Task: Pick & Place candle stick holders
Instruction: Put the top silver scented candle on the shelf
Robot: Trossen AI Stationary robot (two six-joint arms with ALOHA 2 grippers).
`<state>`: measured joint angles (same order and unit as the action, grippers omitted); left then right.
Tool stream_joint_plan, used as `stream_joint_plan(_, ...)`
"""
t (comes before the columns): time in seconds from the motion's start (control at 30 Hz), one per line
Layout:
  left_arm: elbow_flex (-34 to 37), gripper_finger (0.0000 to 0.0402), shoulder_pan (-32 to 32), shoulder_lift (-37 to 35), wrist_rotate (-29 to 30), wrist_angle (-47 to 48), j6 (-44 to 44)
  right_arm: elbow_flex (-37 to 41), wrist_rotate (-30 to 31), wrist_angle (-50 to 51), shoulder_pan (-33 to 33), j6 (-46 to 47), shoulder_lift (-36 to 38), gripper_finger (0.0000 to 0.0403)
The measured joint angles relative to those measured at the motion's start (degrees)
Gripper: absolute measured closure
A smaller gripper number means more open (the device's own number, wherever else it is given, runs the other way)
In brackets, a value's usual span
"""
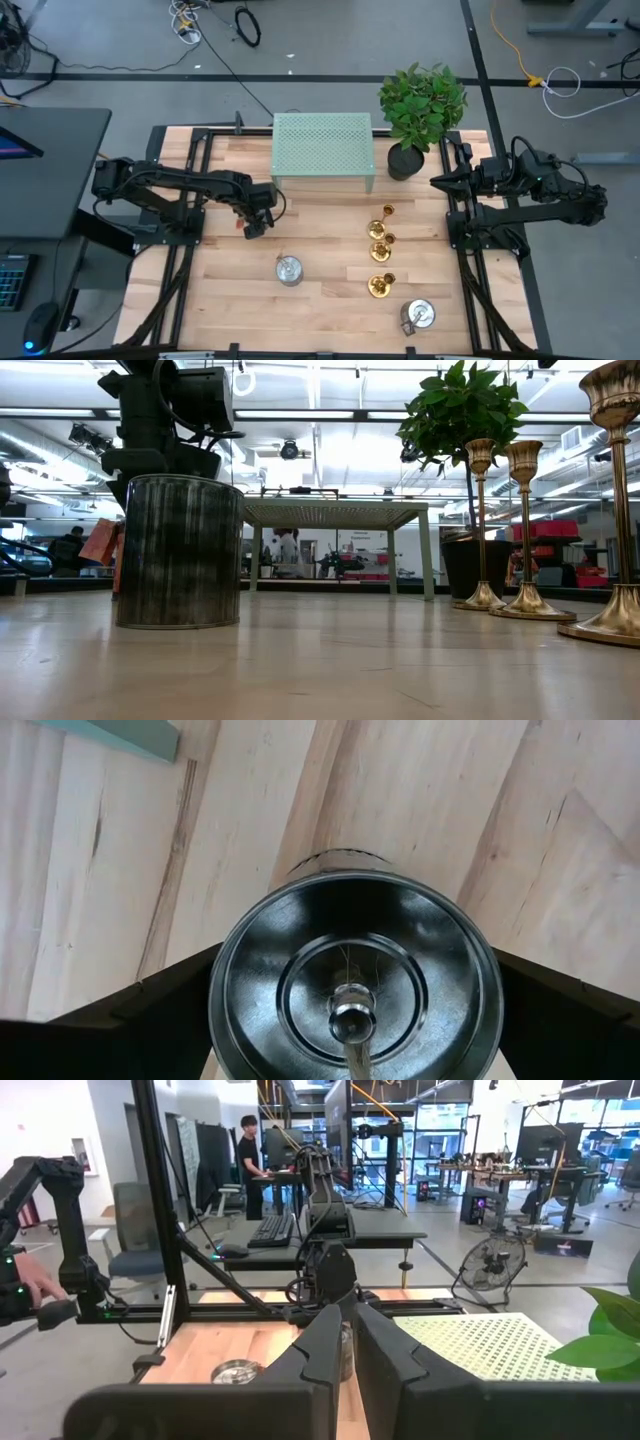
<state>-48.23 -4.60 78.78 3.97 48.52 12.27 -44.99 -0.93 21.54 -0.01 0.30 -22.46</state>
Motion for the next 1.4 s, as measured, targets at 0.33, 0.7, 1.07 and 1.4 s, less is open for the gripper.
stream_joint_plan(0.33,0.0,0.0036,0.0,0.0,0.7,2.0,-0.4,0.0,0.0,0.0,0.0,0.1,0.0,0.0366)
stream_joint_plan(0.7,0.0,0.0036,0.1,0.0,1.1,0.7,1.1,0.0,0.0,0.0,0.0,0.0,0.0,0.0366)
stream_joint_plan(1.07,-5.6,0.0036,3.7,-0.4,0.2,7.5,4.0,0.0,0.0,0.0,0.0,0.0,0.0,0.0366)
stream_joint_plan(1.4,-26.8,0.0036,6.4,-0.4,2.4,22.6,5.2,0.0,0.0,0.0,0.0,0.0,0.0,0.0366)
